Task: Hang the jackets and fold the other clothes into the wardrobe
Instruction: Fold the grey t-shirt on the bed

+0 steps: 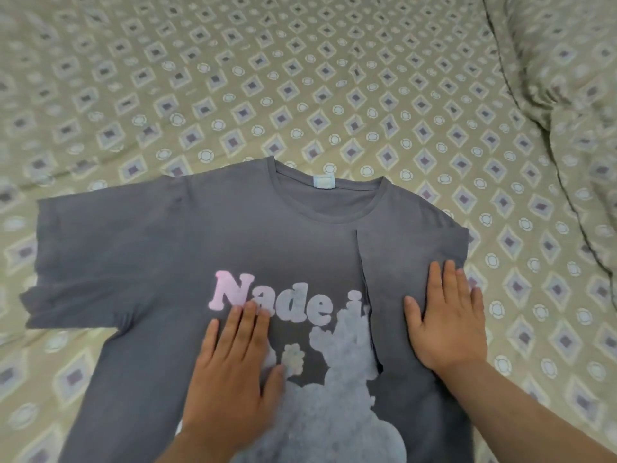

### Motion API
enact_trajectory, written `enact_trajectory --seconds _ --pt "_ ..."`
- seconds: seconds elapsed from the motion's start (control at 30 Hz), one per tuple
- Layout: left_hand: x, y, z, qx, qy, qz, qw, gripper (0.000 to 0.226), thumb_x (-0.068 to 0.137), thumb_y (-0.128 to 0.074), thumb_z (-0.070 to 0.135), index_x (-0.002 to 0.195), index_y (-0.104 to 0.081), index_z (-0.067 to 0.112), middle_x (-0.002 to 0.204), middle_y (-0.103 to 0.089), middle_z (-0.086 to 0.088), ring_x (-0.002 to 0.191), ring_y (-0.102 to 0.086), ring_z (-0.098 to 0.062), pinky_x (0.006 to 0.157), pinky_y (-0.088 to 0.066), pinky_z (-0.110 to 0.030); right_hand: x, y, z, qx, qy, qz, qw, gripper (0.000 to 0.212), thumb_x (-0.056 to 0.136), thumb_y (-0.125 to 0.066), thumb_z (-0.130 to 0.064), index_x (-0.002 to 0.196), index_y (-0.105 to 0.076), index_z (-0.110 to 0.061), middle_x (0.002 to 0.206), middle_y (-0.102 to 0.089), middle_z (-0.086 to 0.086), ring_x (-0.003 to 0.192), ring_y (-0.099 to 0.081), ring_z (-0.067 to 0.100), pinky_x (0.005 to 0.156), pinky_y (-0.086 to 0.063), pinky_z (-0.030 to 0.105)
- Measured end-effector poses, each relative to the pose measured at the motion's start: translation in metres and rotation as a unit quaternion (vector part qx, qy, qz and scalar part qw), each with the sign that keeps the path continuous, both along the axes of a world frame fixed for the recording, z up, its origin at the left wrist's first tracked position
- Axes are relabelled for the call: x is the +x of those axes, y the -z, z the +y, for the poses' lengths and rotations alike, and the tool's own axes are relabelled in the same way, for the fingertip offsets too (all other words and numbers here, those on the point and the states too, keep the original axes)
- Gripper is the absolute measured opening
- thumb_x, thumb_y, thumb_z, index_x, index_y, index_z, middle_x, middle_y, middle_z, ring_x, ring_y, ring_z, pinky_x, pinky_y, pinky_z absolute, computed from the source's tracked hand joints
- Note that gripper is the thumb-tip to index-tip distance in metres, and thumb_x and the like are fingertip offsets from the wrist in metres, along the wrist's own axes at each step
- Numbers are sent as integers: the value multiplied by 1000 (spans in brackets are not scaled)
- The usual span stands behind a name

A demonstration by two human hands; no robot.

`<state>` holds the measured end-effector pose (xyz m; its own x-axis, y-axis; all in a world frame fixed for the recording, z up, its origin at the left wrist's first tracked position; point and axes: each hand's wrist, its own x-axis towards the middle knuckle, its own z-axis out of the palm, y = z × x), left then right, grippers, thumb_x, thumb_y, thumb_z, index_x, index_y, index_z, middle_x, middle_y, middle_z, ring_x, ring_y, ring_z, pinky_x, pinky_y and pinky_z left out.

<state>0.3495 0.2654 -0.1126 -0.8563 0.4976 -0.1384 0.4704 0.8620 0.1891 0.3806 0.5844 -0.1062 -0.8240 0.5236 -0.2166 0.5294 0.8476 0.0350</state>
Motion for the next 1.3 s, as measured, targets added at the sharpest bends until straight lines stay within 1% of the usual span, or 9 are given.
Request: enact_trajectory --seconds 0.1,0.3,0.43,0.7,0.83,1.1,1.13,1.23,1.3 --pt "4 2 2 27 -18 12 999 75 92 -37 52 150 -34 5 159 -27 -10 146 -29 -26 116 -20 -46 -16 -10 -27 2 9 5 1000 81 91 -9 -53 157 -14 -6 162 -12 23 150 -9 37 121 -8 53" --pt "-23 -4 -23 22 -184 -5 983 79 88 -32 51 143 -43 -5 149 -42 -22 136 -43 -37 113 -23 -46 -97 -4 -165 -86 -238 57 966 75 95 -8 -56 158 -9 -17 165 2 15 153 7 29 121 13 43" --pt "-61 -11 -79 -12 -289 -8 957 84 91 -15 57 154 -18 0 161 -18 -18 150 -16 -31 122 -7 -42 -120 5 -216 -88 -204 75 972 76 96 -12 -58 157 -12 -13 165 -4 15 153 2 30 121 11 42" --pt "-160 -46 -153 133 -631 -95 759 72 76 -64 62 110 -56 0 111 -59 -21 101 -57 -41 83 -47 -45 -123 9 -222 -38 -182 50 981 75 94 -19 -56 152 -35 -11 160 -28 15 149 -23 31 121 -2 41" --pt "-163 -49 -173 214 -566 -206 769 29 75 -82 27 76 -63 5 63 -65 -3 49 -58 -11 41 -41 -22 -124 5 -224 -30 -174 32 984 73 95 -22 -56 149 -40 -11 157 -35 15 147 -30 32 120 -7 42" --pt "-155 -41 -197 121 -522 -199 821 31 72 -83 30 78 -59 11 69 -64 -5 63 -61 -21 52 -40 -30 -127 6 -225 -18 -170 36 985 72 94 -27 -56 145 -47 -9 152 -42 17 141 -39 34 117 -14 44" --pt "-162 -43 -195 161 -541 -194 802 32 72 -84 32 75 -62 9 67 -66 -6 62 -64 -24 53 -45 -32 -127 6 -224 -19 -169 37 985 72 94 -28 -56 145 -48 -9 151 -43 17 141 -39 35 116 -15 44" --pt "-180 -46 -185 431 -627 -255 597 29 75 -84 22 88 -65 5 87 -73 -16 78 -71 -34 73 -59 -48 -127 7 -223 -29 -168 38 985 71 93 -30 -54 143 -49 -8 150 -44 18 140 -41 35 116 -16 44" --pt "-185 -49 -178 521 -616 -287 517 22 84 -75 13 103 -65 9 100 -74 -15 88 -71 -35 77 -59 -52 -127 8 -223 -30 -172 36 984 71 93 -29 -55 144 -49 -8 151 -44 18 140 -40 35 116 -17 44"
